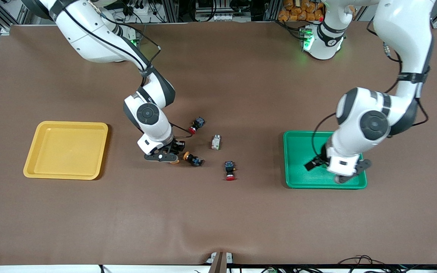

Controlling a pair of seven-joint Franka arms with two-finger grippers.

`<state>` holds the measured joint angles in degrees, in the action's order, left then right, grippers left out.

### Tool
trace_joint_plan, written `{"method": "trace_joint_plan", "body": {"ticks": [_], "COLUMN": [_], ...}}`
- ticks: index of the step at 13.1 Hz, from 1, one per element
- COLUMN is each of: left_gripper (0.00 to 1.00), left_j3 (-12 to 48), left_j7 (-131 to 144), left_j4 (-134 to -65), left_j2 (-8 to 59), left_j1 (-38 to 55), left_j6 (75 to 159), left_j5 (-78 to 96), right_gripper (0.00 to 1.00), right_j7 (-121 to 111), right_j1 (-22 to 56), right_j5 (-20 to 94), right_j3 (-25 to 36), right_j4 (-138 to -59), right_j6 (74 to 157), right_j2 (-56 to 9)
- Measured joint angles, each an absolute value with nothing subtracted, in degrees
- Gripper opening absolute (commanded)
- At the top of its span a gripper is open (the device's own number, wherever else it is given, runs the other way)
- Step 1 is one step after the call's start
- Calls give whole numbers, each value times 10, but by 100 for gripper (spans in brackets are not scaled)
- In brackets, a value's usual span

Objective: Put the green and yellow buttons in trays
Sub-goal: 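Release the button in the green tray while the right gripper grasps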

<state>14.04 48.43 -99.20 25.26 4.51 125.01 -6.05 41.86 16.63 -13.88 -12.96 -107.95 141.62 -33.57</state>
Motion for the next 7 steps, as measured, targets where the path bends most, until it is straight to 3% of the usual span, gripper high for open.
{"method": "trace_joint_plan", "body": {"ticks": [7], "left_gripper": [100], "left_j3": [143], "left_j7": [532], "left_j4": [-965], "left_j2": [281], "left_j1": [195], "left_j6": [1251], "left_j5": [-60], "right_gripper": [0], "right_j7": [398], "right_j1": [115], "right_j5": [-141], "right_j3": [-129], "right_j4": [-1078], "right_j6": [1243], "right_j2": [-238]}}
